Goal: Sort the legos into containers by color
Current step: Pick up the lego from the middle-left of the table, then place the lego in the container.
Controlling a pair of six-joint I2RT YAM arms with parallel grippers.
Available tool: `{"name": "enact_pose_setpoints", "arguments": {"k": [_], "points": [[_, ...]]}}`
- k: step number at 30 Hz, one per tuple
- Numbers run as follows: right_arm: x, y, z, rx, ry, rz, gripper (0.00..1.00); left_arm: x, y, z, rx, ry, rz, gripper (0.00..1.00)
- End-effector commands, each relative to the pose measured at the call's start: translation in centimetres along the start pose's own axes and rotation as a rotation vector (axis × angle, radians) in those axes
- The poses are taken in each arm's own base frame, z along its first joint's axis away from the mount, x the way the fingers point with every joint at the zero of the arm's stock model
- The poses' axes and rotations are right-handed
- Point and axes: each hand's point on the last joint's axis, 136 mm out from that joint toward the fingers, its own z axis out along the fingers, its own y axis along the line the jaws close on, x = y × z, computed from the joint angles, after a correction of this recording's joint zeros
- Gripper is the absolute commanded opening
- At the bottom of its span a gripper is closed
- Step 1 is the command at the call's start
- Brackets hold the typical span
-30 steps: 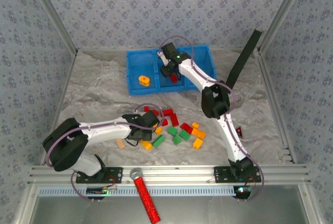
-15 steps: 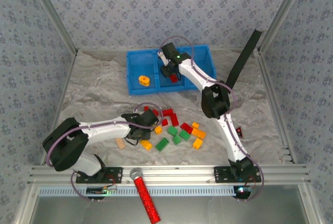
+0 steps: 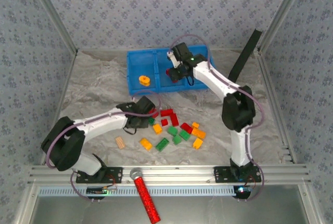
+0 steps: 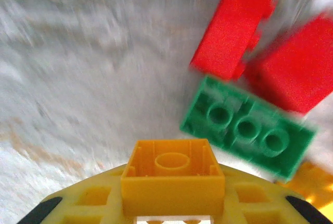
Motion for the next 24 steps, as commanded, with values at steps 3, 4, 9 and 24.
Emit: {"name": "enact_pose_setpoints", "arguments": {"k": [3, 4, 9, 24], "points": [[5.1, 4.1, -2.5, -0.056, 0.046, 0.049, 0.51, -9.7, 0.2, -4.6, 0.040, -0.224, -0.012, 0.28], [6.1, 4.6, -2.8, -0.057, 0.060, 0.051, 0.51, -11.1, 0.3, -4.9, 0.041, -0.248, -0.017, 0.28], [11.0, 7.3, -4.5, -0.070, 0.120, 0.051, 0.51, -17.7, 0.0, -4.8, 0.030, -0.340, -0.034, 0.27], [21.9, 9.0, -8.3, -0.033, 0.272, 0.154, 0.52, -23.6, 0.0, 5.8, -0.027, -0.171, -0.081, 0.26]]}}
